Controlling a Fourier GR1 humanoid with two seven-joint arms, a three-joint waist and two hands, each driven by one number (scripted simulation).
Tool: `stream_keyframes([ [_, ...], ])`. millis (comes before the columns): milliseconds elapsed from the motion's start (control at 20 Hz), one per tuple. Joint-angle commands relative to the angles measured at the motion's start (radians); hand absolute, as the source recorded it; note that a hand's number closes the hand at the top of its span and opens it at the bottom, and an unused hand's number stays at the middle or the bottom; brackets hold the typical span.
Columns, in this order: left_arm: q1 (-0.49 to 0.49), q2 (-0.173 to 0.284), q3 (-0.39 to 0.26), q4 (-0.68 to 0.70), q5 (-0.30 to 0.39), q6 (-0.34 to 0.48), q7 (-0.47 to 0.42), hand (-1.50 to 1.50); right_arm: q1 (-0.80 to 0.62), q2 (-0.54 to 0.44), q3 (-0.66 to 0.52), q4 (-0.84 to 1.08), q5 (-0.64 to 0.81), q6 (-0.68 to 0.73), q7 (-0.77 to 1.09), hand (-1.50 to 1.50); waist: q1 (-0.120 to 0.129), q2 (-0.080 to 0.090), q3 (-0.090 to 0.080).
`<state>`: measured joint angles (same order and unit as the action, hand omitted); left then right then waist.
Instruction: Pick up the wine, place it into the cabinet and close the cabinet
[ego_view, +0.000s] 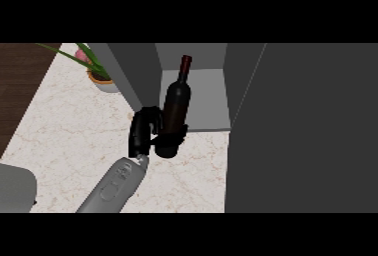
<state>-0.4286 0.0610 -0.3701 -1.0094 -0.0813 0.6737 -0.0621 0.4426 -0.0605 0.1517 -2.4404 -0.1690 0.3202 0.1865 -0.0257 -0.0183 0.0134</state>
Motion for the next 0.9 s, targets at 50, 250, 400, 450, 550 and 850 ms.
stream_keyframes([
  [50, -0.182, -0.058, -0.023, 0.184, -0.005, -0.019, 0.057, 1.50, 0.030, 0.008, 0.028, -0.090, -0.091, 0.007, 0.031, -1.50, -0.049, 0.029, -0.014],
  [250, -0.183, -0.058, -0.004, 0.210, -0.011, -0.012, 0.076, 1.50, -0.006, 0.009, -0.006, -0.036, -0.099, 0.007, 0.010, -1.50, -0.048, 0.037, -0.014],
  [400, -0.185, -0.058, -0.010, 0.222, -0.027, 0.019, 0.102, 1.50, 0.020, 0.016, 0.009, -0.018, -0.085, 0.026, -0.026, -1.50, -0.060, 0.036, -0.014],
  [450, -0.190, -0.047, 0.011, 0.217, -0.017, 0.008, 0.110, 1.50, 0.000, 0.015, 0.004, -0.032, -0.096, 0.018, -0.008, -1.50, -0.061, 0.040, -0.014],
  [550, -0.194, -0.048, 0.028, 0.226, -0.022, 0.046, 0.117, 1.50, 0.033, 0.027, 0.032, -0.046, -0.075, 0.015, -0.012, -1.50, -0.067, 0.037, -0.015],
  [850, -0.207, -0.031, 0.053, 0.193, 0.007, 0.045, 0.099, 1.50, 0.025, 0.019, 0.028, -0.026, -0.088, 0.030, -0.016, -1.50, -0.076, 0.041, -0.015],
])
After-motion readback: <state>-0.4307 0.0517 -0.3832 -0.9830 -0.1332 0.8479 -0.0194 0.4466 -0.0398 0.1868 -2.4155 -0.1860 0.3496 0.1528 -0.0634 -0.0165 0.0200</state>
